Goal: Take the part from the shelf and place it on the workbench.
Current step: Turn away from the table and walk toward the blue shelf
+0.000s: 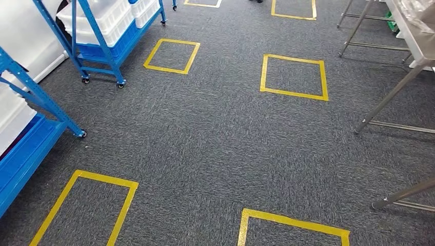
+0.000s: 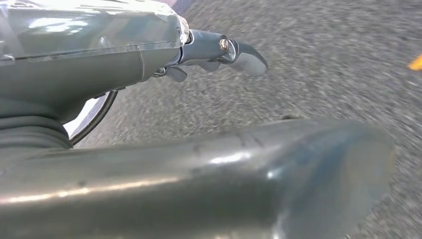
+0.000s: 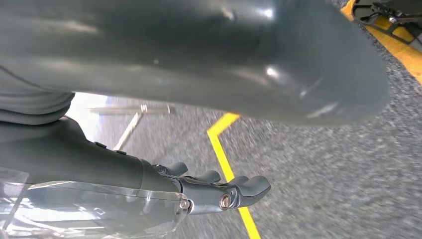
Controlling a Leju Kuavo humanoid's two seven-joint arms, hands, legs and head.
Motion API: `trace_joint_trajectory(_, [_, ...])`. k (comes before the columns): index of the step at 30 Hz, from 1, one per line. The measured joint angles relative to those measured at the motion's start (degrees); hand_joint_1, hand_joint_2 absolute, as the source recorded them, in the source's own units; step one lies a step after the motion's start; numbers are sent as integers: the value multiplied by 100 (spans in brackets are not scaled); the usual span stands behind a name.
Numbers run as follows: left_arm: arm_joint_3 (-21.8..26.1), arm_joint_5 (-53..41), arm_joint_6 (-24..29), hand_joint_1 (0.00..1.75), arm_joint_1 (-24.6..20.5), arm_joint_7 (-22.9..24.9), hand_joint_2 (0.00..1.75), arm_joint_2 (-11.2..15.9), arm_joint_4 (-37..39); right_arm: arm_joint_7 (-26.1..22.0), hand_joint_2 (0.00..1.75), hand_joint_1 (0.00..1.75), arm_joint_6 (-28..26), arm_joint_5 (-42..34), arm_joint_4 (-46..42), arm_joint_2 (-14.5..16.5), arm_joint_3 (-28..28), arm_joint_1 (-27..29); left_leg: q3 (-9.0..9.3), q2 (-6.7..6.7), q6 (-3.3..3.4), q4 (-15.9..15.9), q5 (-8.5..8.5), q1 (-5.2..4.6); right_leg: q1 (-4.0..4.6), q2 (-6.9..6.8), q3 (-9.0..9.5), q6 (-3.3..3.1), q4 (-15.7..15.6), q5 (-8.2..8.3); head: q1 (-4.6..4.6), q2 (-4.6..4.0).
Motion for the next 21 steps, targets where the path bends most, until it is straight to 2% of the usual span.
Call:
trace_joint_trajectory(2, [2, -3, 11, 0, -9, 46, 0, -14, 0, -1, 0, 0, 22, 15, 0, 10, 28, -34, 441, 246, 36, -750, 202, -19, 14, -138, 2, 67, 58, -45, 1, 0])
trace_joint_trajectory(3, [2, -6, 13, 0, -12, 59, 0, -28, 0, 2, 0, 0, 36, 22, 0, 14, 37, -53, 553, 313, 75, -950, 234, -34, 23, -190, 2, 105, 82, -64, 2, 0])
trace_joint_trajectory(4, [2, -9, 12, 0, -13, 66, 0, -40, 0, 9, 0, 0, 50, 30, 0, 14, 45, -72, 576, 318, 119, -1015, 225, -54, 32, -236, 4, 141, 97, -75, 2, 0])
trace_joint_trajectory(6, [2, -21, -3, 0, 5, 64, 0, -63, 0, 37, 0, 0, 67, 48, -3, 15, 58, -116, 557, 187, 199, -1021, 252, -67, 20, -313, 18, 202, 97, -80, 2, 0])
trace_joint_trajectory(7, [2, -32, -15, 0, 11, 55, 0, -73, 0, 51, 0, 0, 73, 57, -5, 15, 61, -134, 552, 127, 234, -1036, 269, -61, 5, -226, 11, 239, 141, -127, 3, 0])
trace_joint_trajectory(8, [2, -44, -30, 0, 13, 43, 0, -82, -1, 68, 0, 0, 74, 64, -7, 16, 63, -147, 547, 63, 266, -1052, 287, -49, -12, -73, -38, 271, 272, -233, 3, 0])
trace_joint_trajectory(10, [0, -80, -54, 0, 3, 10, 0, -104, -1, 89, 0, 0, 73, 71, -8, 15, 63, -147, 527, -67, 311, -1067, 318, -36, -42, 325, -311, 315, 894, -606, 4, 0])
trace_joint_trajectory(11, [-1, -101, -59, 0, 1, 0, 0, -115, -1, 95, 0, 0, 74, 70, -7, 15, 63, -138, 512, -144, 324, -1065, 327, -43, -46, 425, -507, 316, 1298, -784, 4, 0])
trace_joint_trajectory(12, [-2, -125, -57, 0, 3, -8, 0, -126, 0, 93, 0, 0, 76, 67, -6, 14, 63, -127, 502, -226, 333, -1061, 334, -53, -48, 472, -674, 310, 1624, -883, 4, 0])
trace_joint_trajectory(13, [-4, -145, -49, 0, 8, -10, 0, -137, -1, 84, 0, 0, 79, 62, -4, 12, 63, -118, 499, -314, 337, -1057, 338, -62, -47, 495, -766, 296, 1772, -867, 4, 0])
trace_joint_trajectory(14, [-8, -161, -39, 0, 16, -13, 0, -148, -1, 72, 0, 0, 85, 58, -4, 8, 63, -116, 502, -408, 339, -1052, 339, -70, -45, 518, -750, 272, 1684, -728, 4, 0])
trace_joint_trajectory(15, [-11, -173, -34, 0, 22, -26, 0, -162, -1, 60, 0, 0, 93, 54, -4, -3, 63, -118, 509, -498, 337, -1049, 341, -75, -40, 567, -633, 242, 1382, -504, 4, 0])
trace_joint_trajectory(16, [-14, -176, -48, 0, 26, -55, 0, -180, -1, 49, 0, 0, 104, 51, -4, -21, 63, -121, 513, -585, 331, -1046, 345, -74, -35, 699, -467, 208, 967, -266, 5, 0])
trace_joint_trajectory(17, [-15, -165, -84, 0, 26, -112, 0, -198, -1, 45, 0, 0, 124, 43, -3, -50, 62, -121, 504, -669, 316, -1038, 352, -76, -36, 894, -311, 174, 580, -89, 5, 0])
trace_joint_trajectory(18, [-16, -144, -136, 0, 27, -190, 0, -215, -2, 45, 0, 0, 147, 34, -2, -82, 61, -128, 482, -748, 290, -1035, 365, -64, -29, 1051, -210, 150, 318, 10, 5, 0])
trace_joint_trajectory(19, [-16, -118, -195, 0, 31, -273, 0, -228, -2, 49, 0, 0, 170, 26, -1, -109, 59, -137, 454, -824, 257, -1035, 380, -47, -22, 1163, -165, 133, 187, 36, 6, 0])
trace_joint_trajectory(20, [-16, -87, -253, 0, 41, -357, 0, -237, -2, 54, 0, 0, 191, 15, -1, -131, 56, -149, 427, -905, 216, -1041, 400, -30, -14, 1169, -156, 118, 158, 31, 6, 0])
trace_joint_trajectory(21, [-15, -64, -303, 0, 57, -426, 0, -241, -3, 59, 0, 0, 200, 8, -2, -142, 54, -166, 406, -970, 176, -1053, 416, -21, -15, 1079, -146, 98, 127, 46, 7, 0])
